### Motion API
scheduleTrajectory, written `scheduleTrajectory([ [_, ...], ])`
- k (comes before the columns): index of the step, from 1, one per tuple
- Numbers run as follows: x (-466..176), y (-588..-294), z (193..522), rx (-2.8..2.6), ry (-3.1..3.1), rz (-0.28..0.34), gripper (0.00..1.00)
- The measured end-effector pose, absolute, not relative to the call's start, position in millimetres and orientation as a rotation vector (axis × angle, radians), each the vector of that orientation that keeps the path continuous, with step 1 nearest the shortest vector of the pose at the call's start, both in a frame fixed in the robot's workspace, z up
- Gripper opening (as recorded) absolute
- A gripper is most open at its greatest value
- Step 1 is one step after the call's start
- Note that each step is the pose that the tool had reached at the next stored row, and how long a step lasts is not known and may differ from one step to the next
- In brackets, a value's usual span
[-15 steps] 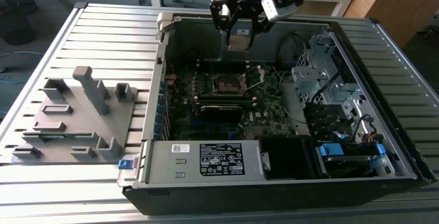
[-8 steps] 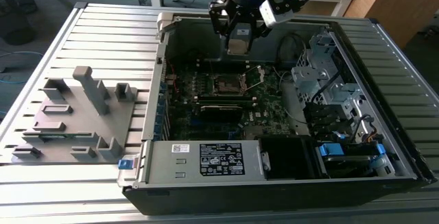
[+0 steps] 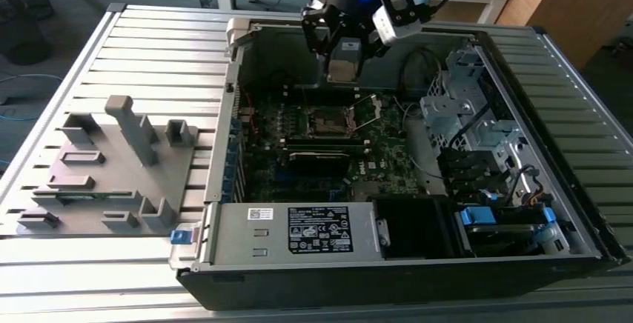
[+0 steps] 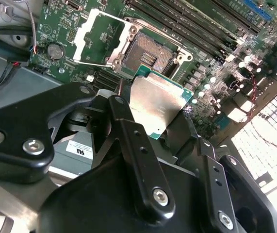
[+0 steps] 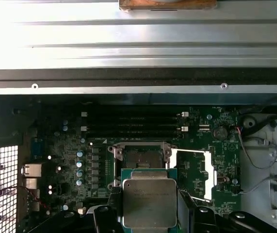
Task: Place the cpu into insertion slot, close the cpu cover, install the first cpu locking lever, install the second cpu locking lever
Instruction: 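Place the cpu into insertion slot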
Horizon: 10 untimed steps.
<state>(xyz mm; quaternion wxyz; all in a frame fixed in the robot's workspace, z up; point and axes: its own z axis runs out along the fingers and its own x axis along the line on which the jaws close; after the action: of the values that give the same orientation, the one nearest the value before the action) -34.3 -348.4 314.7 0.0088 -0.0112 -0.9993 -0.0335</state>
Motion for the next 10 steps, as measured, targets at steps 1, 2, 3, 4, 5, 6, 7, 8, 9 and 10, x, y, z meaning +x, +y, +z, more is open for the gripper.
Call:
scheduleTrajectory([
  [1, -34.3, -348.4, 313.7, -0.035, -3.122, -0.105, 0.54],
  [2, -34.3, -348.4, 312.4, -0.035, -3.122, -0.105, 0.54],
  [3, -34.4, -348.4, 311.1, -0.035, -3.122, -0.105, 0.54],
  [4, -34.4, -348.4, 309.8, -0.035, -3.122, -0.105, 0.54],
  [5, -34.5, -348.4, 308.7, -0.035, -3.122, -0.105, 0.54],
  [6, -34.5, -348.4, 307.9, -0.035, -3.122, -0.105, 0.54],
  [7, -34.5, -348.4, 307.2, -0.035, -3.122, -0.105, 0.54],
  [8, -34.5, -348.4, 306.5, -0.035, -3.122, -0.105, 0.54],
  [9, -34.5, -348.4, 305.9, -0.035, -3.122, -0.105, 0.54],
  [10, -34.5, -348.4, 305.4, -0.035, -3.122, -0.105, 0.54],
])
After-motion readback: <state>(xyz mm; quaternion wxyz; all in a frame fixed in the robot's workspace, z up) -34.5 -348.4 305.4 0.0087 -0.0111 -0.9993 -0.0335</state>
